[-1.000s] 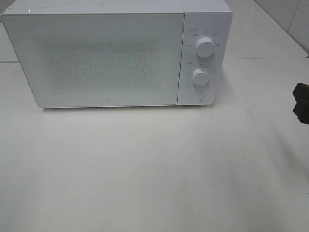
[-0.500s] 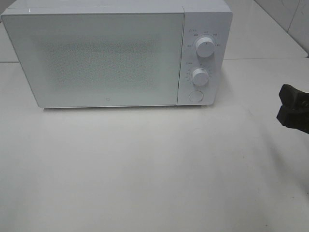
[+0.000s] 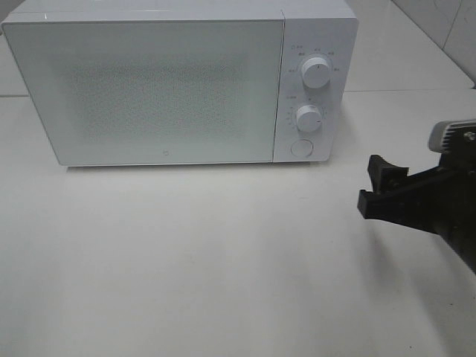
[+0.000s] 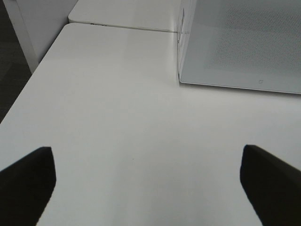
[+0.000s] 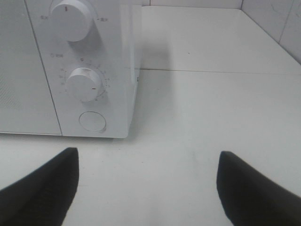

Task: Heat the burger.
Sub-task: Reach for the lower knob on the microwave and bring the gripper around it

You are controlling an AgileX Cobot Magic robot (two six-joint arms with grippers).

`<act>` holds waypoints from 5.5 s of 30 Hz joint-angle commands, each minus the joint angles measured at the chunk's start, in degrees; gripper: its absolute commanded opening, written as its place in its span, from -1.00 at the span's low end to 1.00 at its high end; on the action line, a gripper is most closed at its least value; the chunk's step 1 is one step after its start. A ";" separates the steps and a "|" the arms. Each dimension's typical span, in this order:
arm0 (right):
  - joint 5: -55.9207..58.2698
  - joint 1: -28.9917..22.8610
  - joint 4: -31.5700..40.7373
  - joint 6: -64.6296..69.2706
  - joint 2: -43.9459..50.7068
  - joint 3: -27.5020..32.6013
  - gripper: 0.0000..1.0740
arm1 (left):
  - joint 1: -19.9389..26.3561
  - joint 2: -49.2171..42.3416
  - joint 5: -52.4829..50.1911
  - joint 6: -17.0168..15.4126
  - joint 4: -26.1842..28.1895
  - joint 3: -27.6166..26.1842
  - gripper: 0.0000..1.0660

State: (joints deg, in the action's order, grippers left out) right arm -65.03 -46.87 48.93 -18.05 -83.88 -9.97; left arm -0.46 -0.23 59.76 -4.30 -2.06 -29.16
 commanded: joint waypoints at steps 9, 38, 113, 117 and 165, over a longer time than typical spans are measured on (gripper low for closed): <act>-3.09 -3.21 3.50 -0.63 -12.43 -10.26 0.42 | 0.17 -1.09 -0.63 -0.23 0.17 0.17 0.87; -0.69 5.61 -5.56 4.01 -25.10 -25.84 0.42 | 0.17 -1.09 -0.63 -0.23 0.17 0.17 0.87; -3.21 11.00 -14.55 4.30 -34.95 -36.61 -1.00 | 0.17 -1.09 -0.63 -0.23 0.17 0.17 0.87; -3.27 11.00 -15.93 11.17 -34.95 -36.61 -1.00 | 0.17 -1.09 -0.63 -0.23 0.17 0.17 0.87; -14.90 11.00 -33.58 108.86 -34.95 -36.61 -0.96 | 0.17 -1.09 -0.63 -0.23 0.17 0.17 0.87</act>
State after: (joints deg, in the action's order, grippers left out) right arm -67.38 -34.89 28.30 89.95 -119.75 -43.83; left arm -0.40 -0.23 59.76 -4.30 -2.06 -29.16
